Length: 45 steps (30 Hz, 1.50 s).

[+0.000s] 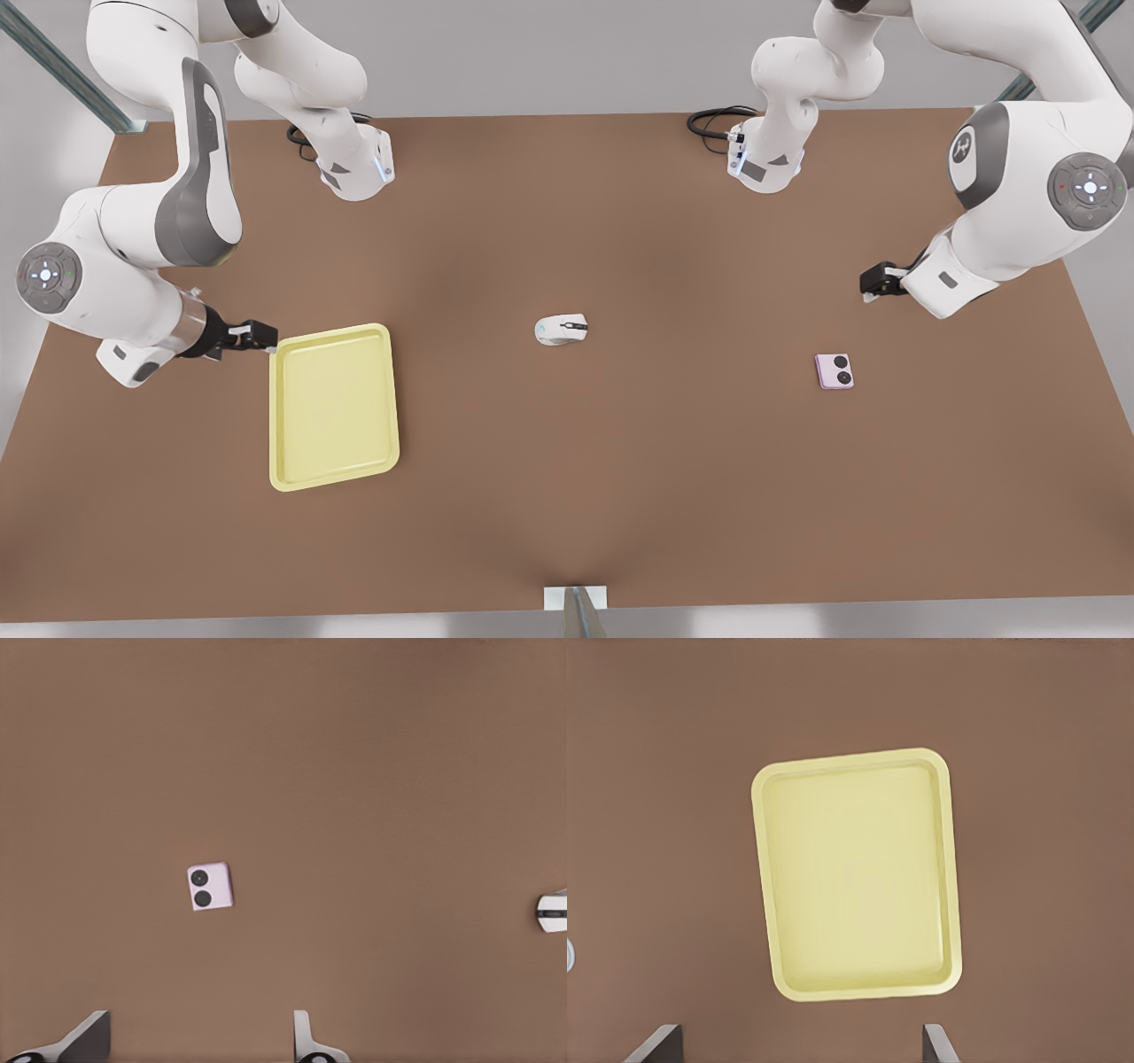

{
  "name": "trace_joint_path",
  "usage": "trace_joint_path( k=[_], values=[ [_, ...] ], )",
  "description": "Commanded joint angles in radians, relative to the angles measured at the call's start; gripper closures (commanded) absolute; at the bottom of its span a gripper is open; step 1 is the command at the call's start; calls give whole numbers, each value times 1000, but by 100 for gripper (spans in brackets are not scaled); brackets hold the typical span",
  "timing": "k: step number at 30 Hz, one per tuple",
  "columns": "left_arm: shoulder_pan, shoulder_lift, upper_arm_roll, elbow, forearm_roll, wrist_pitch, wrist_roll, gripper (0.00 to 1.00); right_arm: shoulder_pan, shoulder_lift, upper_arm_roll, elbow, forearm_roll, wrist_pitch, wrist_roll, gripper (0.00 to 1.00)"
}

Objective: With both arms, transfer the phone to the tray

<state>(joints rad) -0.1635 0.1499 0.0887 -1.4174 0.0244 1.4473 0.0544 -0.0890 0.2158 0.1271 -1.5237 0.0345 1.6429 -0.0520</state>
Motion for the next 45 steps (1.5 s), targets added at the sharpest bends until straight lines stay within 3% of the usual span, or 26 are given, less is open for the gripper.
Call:
trace_joint_path(
  k=[1,4,6,9,15,19,44,45],
  values=[
    [1,-1,0,0,2,2,-2,0,0,-1,0,1,1,14,-20,0],
    [27,97,6,-113,3,94,-1,0,0,-1,0,1,1,14,-20,0],
    [48,180,8,-241,3,309,-1,0,0,-1,0,1,1,14,-20,0],
    [79,201,36,-440,0,593,-1,0,0,-1,0,-1,1,12,-20,0],
    [136,269,39,-589,-9,828,5,0,-2,-1,-1,-1,1,12,-22,0],
    [144,356,37,-551,-11,949,5,0,-2,-1,-1,-1,1,12,-22,0],
    [150,415,31,-568,-9,884,61,0,-2,-1,-1,-1,1,11,-23,0],
    [150,416,31,-568,-9,884,59,9,-2,-1,-1,-1,1,11,-23,0]
  ],
)
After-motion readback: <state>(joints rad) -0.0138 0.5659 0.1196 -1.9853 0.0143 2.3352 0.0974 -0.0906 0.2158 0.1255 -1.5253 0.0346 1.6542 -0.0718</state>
